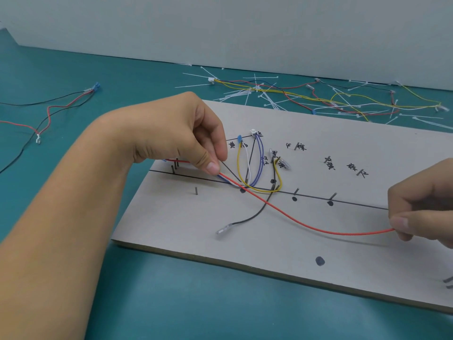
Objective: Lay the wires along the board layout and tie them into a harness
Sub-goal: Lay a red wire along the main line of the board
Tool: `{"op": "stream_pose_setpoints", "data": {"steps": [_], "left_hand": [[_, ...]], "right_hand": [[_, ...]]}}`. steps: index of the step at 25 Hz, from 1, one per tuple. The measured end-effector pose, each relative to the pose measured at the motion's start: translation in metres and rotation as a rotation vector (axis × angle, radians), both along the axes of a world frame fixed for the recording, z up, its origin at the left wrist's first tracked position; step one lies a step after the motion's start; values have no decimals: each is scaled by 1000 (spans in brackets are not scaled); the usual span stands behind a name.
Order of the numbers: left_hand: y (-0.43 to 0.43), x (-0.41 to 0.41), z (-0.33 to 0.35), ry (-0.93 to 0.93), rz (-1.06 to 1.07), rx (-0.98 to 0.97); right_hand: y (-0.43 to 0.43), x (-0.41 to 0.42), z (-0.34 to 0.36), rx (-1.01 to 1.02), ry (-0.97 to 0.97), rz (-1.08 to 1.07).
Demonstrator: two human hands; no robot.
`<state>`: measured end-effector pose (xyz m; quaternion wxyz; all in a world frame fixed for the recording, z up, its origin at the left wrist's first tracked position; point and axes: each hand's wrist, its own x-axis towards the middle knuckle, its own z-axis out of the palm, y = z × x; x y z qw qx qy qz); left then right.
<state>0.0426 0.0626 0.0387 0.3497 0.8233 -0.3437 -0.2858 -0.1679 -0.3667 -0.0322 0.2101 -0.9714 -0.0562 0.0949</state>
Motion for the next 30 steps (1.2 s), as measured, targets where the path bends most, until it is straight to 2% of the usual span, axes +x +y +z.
{"op": "stream_pose_setpoints", "data": {"steps": [3, 6, 8, 10, 14, 16, 20, 30], "left_hand": [[-2, 0, -2, -21, 4, 40], [-5, -2, -3, -43, 2, 75], [-6, -4, -2, -54, -4, 93], [-7, -5, -2, -63, -12, 105], [-10, -8, -2, -96, -24, 131], [-12, -10, -1, -98, -26, 134], [-15, -13, -1, -151, -20, 154], [-34, -32, -6, -268, -82, 104]], "right_hand": [[48, 0, 29, -17, 12, -33], [81, 4, 46, -154, -284, -145], [107, 4, 61, -87, -417, -276], [138, 4, 70, 24, -508, -245], [195, 0, 61, -50, -376, -94], [199, 5, 57, -61, -290, -143], [195, 15, 52, 20, -304, -289], [194, 23, 48, -28, -283, -355]]}}
